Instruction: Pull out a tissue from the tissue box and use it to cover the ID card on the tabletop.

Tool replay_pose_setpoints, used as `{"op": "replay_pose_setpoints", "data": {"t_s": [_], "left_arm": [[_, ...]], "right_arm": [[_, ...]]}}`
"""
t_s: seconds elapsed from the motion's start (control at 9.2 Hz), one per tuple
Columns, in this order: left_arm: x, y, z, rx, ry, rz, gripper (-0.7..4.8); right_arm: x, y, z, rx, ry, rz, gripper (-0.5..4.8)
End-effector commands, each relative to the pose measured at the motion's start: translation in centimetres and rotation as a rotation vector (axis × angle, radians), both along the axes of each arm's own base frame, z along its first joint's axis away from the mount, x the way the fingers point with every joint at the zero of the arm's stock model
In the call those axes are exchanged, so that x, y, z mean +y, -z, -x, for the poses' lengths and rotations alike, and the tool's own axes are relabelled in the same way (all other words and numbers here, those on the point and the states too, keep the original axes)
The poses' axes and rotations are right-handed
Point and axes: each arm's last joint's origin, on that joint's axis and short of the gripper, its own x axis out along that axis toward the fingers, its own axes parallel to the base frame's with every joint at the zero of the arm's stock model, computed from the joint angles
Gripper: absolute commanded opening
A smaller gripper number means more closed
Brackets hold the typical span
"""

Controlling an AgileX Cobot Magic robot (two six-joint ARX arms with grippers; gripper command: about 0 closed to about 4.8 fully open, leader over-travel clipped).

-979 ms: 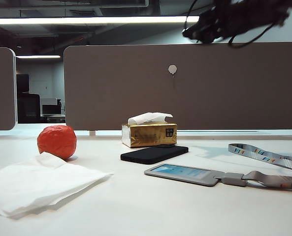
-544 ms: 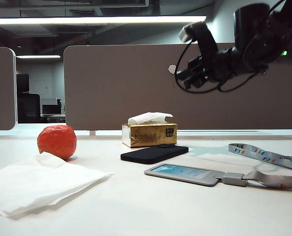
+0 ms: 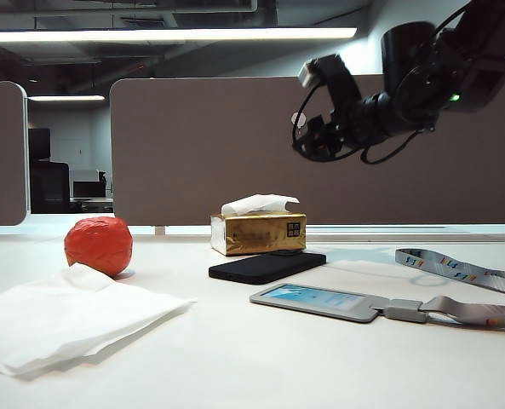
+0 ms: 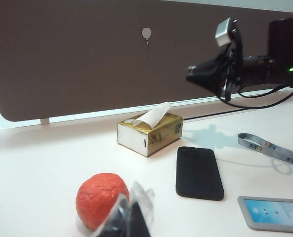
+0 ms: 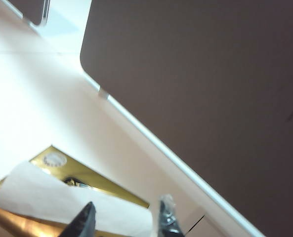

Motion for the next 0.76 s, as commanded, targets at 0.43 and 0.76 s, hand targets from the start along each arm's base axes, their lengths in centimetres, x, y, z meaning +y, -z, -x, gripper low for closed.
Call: {"op": "replay_pose_setpoints", "data": {"t_s": [0.43, 0.76], "left_arm": [[0.0, -0.2, 0.0, -0.014, -0.001, 0.002, -0.06], [0.0, -0.2, 0.0, -0.008, -0.001, 0.002, -0.06]], "right_arm": [[1.3, 4.2, -4.7, 0.335, 0.073, -0.361, 2.79], [1.5, 5.9, -4.8, 0.386, 0.043, -0.354, 2.52]]}}
